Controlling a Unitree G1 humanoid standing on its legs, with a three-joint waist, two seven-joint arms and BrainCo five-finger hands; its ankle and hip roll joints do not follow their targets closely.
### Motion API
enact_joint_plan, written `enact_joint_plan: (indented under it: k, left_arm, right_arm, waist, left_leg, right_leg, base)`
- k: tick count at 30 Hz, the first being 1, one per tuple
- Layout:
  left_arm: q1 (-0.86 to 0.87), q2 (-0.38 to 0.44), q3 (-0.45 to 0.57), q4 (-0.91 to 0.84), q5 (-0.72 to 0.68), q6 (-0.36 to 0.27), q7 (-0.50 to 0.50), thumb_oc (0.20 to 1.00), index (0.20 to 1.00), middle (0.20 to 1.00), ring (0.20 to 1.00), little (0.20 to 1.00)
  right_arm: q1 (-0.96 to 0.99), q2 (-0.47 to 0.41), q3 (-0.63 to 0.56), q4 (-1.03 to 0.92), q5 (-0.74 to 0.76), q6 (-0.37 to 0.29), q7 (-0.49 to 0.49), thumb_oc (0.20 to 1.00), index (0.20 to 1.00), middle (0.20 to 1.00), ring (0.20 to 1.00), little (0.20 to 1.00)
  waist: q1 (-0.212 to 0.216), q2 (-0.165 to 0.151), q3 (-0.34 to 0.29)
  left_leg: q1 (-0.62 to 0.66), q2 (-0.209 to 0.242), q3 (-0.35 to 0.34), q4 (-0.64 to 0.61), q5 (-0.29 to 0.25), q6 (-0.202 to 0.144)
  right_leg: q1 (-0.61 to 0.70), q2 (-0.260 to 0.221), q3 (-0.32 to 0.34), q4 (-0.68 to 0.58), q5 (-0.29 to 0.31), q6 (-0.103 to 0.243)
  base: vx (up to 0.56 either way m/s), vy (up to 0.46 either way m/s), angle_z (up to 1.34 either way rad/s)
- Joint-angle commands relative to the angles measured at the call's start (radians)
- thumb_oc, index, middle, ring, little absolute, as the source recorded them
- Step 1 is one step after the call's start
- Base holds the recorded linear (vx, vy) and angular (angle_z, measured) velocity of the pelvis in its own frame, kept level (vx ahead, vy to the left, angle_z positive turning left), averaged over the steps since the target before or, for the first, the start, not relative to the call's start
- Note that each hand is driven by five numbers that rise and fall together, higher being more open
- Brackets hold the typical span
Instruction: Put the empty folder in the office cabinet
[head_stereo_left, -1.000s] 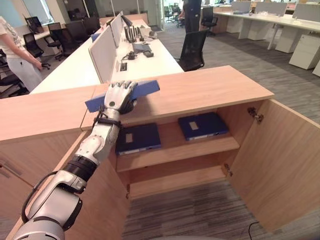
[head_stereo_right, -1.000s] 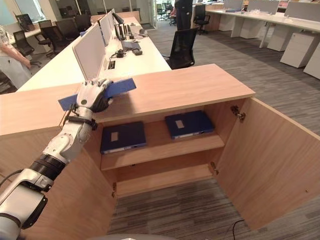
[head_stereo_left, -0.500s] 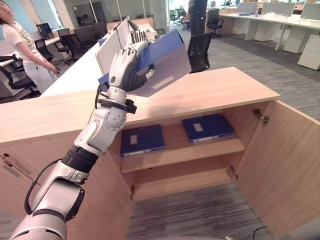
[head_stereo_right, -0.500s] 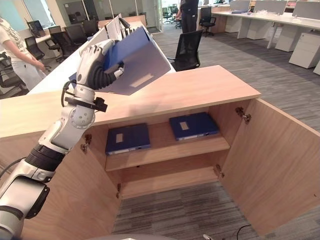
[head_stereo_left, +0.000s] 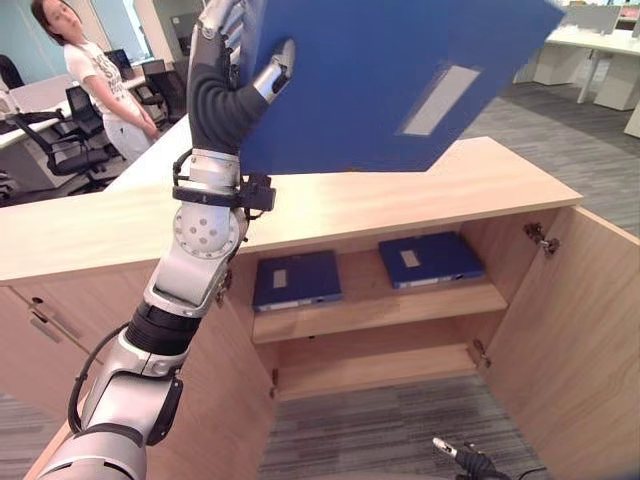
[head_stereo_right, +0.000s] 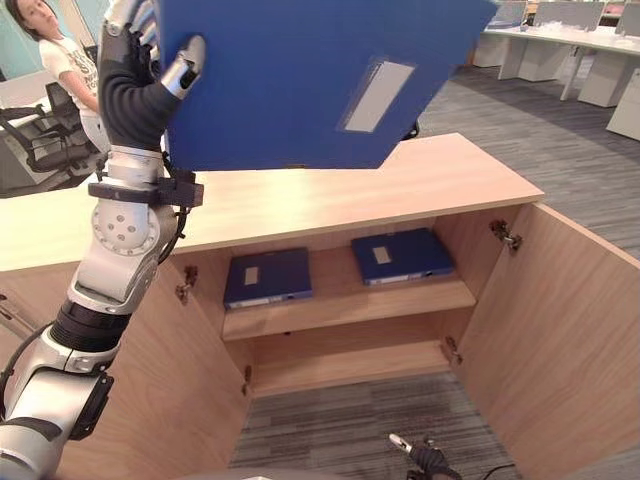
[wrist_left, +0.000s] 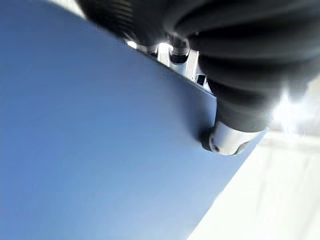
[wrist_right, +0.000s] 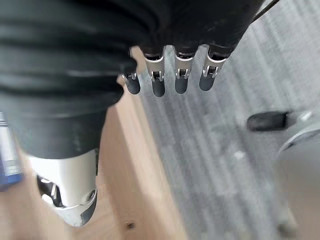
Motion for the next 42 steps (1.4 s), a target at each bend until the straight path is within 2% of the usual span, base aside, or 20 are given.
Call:
enact_joint_plan:
  k: [1, 2, 3, 4, 5, 7, 8, 14, 16, 25, 29, 38, 42]
  left_arm:
    - [-0.045, -0.002, 0.098, 0.005, -0.142, -0.081, 0.014, 0.2, 0.2, 0.2, 0.2, 0.2]
    - [-0.025, -0.016, 0.105, -0.01, -0.161, -0.087, 0.016, 0.2, 0.2, 0.2, 0.2, 0.2]
    - [-0.021, -0.016, 0.107, -0.012, -0.162, -0.086, 0.016, 0.2, 0.2, 0.2, 0.2, 0.2]
    - [0.009, -0.048, 0.108, -0.032, -0.201, -0.089, 0.003, 0.2, 0.2, 0.2, 0.2, 0.2]
    - [0.013, -0.048, 0.11, -0.033, -0.201, -0.088, 0.002, 0.2, 0.2, 0.2, 0.2, 0.2]
    - [0.038, -0.086, 0.099, -0.041, -0.259, -0.103, -0.005, 0.2, 0.2, 0.2, 0.2, 0.2]
    - [0.04, -0.087, 0.1, -0.042, -0.26, -0.102, -0.006, 0.2, 0.2, 0.2, 0.2, 0.2]
    - [0.142, -0.143, 0.082, -0.065, -0.306, -0.106, -0.013, 0.2, 0.2, 0.2, 0.2, 0.2]
    - [0.168, -0.156, 0.079, -0.067, -0.317, -0.108, -0.011, 0.2, 0.2, 0.2, 0.2, 0.2]
    - [0.253, -0.2, 0.06, -0.038, -0.342, -0.117, 0.001, 0.2, 0.2, 0.2, 0.2, 0.2]
    - [0.299, -0.209, 0.053, -0.011, -0.35, -0.117, -0.009, 0.2, 0.2, 0.2, 0.2, 0.2]
    - [0.343, -0.226, 0.038, 0.033, -0.367, -0.113, -0.025, 0.2, 0.2, 0.2, 0.2, 0.2]
    - [0.372, -0.249, 0.016, 0.116, -0.383, -0.099, -0.038, 0.2, 0.2, 0.2, 0.2, 0.2]
  right_arm:
    - [-0.09, 0.091, 0.042, -0.114, 0.178, -0.07, 0.063, 1.0, 1.0, 1.0, 1.0, 1.0]
    - [-0.08, 0.099, 0.071, -0.201, 0.227, -0.075, 0.085, 1.0, 1.0, 1.0, 1.0, 1.0]
    - [-0.074, 0.097, 0.075, -0.208, 0.229, -0.073, 0.083, 1.0, 1.0, 1.0, 1.0, 1.0]
    - [-0.04, 0.11, 0.142, -0.44, 0.395, -0.081, 0.143, 1.0, 1.0, 1.0, 1.0, 1.0]
    - [-0.035, 0.107, 0.145, -0.446, 0.397, -0.079, 0.141, 1.0, 1.0, 1.0, 1.0, 1.0]
    - [-0.023, 0.094, 0.211, -0.664, 0.502, -0.087, 0.182, 1.0, 1.0, 1.0, 1.0, 1.0]
    - [-0.019, 0.091, 0.213, -0.669, 0.503, -0.086, 0.18, 1.0, 1.0, 1.0, 1.0, 1.0]
    - [-0.067, 0.057, 0.281, -1.009, 0.606, -0.138, 0.19, 1.0, 1.0, 1.0, 1.0, 1.0]
    - [-0.084, 0.058, 0.296, -1.064, 0.617, -0.153, 0.185, 1.0, 1.0, 1.0, 1.0, 1.0]
    - [-0.163, 0.077, 0.337, -1.186, 0.647, -0.216, 0.139, 1.0, 1.0, 1.0, 1.0, 1.0]
    - [-0.217, 0.086, 0.315, -1.207, 0.637, -0.256, 0.111, 1.0, 1.0, 1.0, 1.0, 1.0]
    - [-0.261, 0.103, 0.302, -1.228, 0.63, -0.289, 0.082, 1.0, 1.0, 1.0, 1.0, 1.0]
    - [-0.305, 0.123, 0.299, -1.24, 0.625, -0.311, 0.055, 1.0, 1.0, 1.0, 1.0, 1.0]
  waist:
    - [0.027, -0.042, -0.009]
    - [0.028, -0.044, -0.008]
    - [0.026, -0.043, -0.01]
    - [0.026, -0.049, -0.007]
    - [0.025, -0.048, -0.01]
    - [0.027, -0.054, -0.007]
    - [0.026, -0.053, -0.009]
    - [0.025, -0.062, -0.006]
    - [0.025, -0.065, -0.005]
    - [0.027, -0.072, -0.006]
    - [0.03, -0.076, -0.005]
    - [0.035, -0.08, -0.005]
    - [0.037, -0.086, -0.004]
  left_leg:
    - [-0.007, 0.052, -0.077, 0.012, -0.043, -0.06]
    - [-0.008, 0.052, -0.075, 0.012, -0.042, -0.061]
    - [-0.008, 0.052, -0.075, 0.012, -0.043, -0.061]
    - [-0.013, 0.054, -0.072, 0.012, -0.039, -0.063]
    - [-0.013, 0.054, -0.071, 0.012, -0.039, -0.063]
    - [-0.015, 0.055, -0.069, 0.012, -0.037, -0.065]
    - [-0.015, 0.055, -0.068, 0.012, -0.037, -0.065]
    - [-0.02, 0.057, -0.062, 0.012, -0.036, -0.062]
    - [-0.021, 0.058, -0.061, 0.013, -0.036, -0.061]
    - [-0.023, 0.061, -0.059, 0.012, -0.038, -0.059]
    - [-0.024, 0.063, -0.059, 0.012, -0.038, -0.057]
    - [-0.024, 0.064, -0.06, 0.014, -0.039, -0.055]
    - [-0.024, 0.064, -0.059, 0.014, -0.042, -0.052]
  right_leg:
    - [-0.061, -0.058, 0.043, 0.047, -0.033, 0.081]
    - [-0.063, -0.058, 0.044, 0.046, -0.031, 0.081]
    - [-0.063, -0.058, 0.045, 0.046, -0.031, 0.081]
    - [-0.071, -0.06, 0.048, 0.043, -0.027, 0.08]
    - [-0.071, -0.06, 0.049, 0.043, -0.027, 0.08]
    - [-0.077, -0.06, 0.05, 0.042, -0.024, 0.078]
    - [-0.077, -0.06, 0.05, 0.042, -0.024, 0.079]
    - [-0.091, -0.061, 0.061, 0.048, -0.019, 0.076]
    - [-0.094, -0.062, 0.063, 0.049, -0.018, 0.075]
    - [-0.101, -0.062, 0.07, 0.051, -0.017, 0.073]
    - [-0.102, -0.063, 0.074, 0.054, -0.019, 0.072]
    - [-0.103, -0.064, 0.076, 0.058, -0.021, 0.07]
    - [-0.104, -0.065, 0.078, 0.058, -0.022, 0.069]
  base:
    - [-0.03, 0.011, 0.0]
    - [0.0, 0.0, 0.0]
    - [0.0, 0.0, 0.0]
    - [0.0, 0.0, 0.0]
    - [0.0, 0.0, 0.0]
    - [0.0, 0.0, 0.0]
    - [0.0, 0.0, 0.0]
    - [0.0, 0.001, -0.01]
    - [0.0, 0.005, -0.05]
    - [0.0, 0.0, 0.0]
    - [0.0, 0.0, 0.0]
    - [0.0, 0.0, 0.0]
    - [0.0, 0.0, 0.0]
